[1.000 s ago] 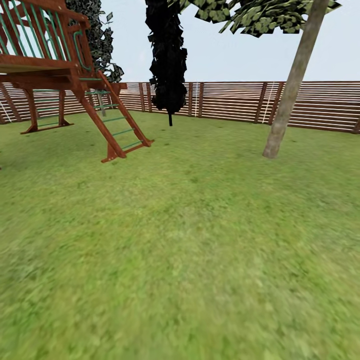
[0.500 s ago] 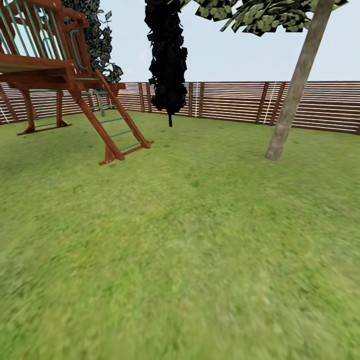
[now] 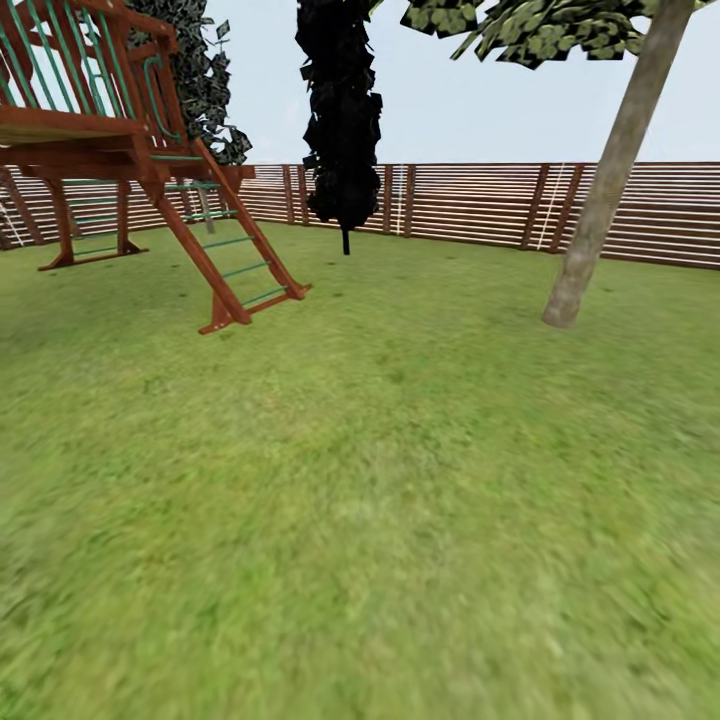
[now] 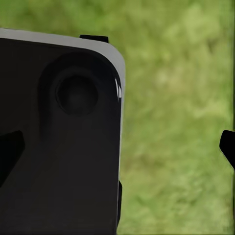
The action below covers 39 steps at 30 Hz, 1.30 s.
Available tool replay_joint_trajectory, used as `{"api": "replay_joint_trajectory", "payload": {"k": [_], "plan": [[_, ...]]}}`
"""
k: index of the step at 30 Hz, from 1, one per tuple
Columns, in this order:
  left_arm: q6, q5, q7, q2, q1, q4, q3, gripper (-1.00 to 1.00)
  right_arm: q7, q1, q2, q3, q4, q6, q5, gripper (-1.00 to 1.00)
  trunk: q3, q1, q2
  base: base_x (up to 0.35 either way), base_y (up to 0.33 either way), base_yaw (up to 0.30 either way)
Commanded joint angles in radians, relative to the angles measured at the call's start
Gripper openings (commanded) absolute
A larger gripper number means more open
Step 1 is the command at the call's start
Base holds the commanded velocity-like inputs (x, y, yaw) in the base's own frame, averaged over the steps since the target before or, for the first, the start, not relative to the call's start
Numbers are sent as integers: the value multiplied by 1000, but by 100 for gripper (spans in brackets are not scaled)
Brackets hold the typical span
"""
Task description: Take the three Easter eggs out of the wicker basket on the lawn in the garden, then place them on the lawn next to a single tree (choose any tree) so that all three eggs are next to the same tree and none are left in the basket.
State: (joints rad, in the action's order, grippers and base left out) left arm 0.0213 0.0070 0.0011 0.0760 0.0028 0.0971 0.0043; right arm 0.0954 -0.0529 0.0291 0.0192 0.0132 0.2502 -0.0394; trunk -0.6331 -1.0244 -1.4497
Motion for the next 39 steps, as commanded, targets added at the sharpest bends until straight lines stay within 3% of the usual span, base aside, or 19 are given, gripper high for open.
{"api": "replay_joint_trajectory", "payload": {"k": [1, 39], "plan": [[2, 1, 1, 0, 0, 1, 0, 100, 4, 0, 0, 2, -1, 3, -5, 100, -1, -1, 0, 322, 0, 258], [2, 1, 2, -1, 0, 1, 0, 100, 6, -1, 0, 2, -1, 3, -5, 100, -1, -1, 0, 322, 0, 292]]}}
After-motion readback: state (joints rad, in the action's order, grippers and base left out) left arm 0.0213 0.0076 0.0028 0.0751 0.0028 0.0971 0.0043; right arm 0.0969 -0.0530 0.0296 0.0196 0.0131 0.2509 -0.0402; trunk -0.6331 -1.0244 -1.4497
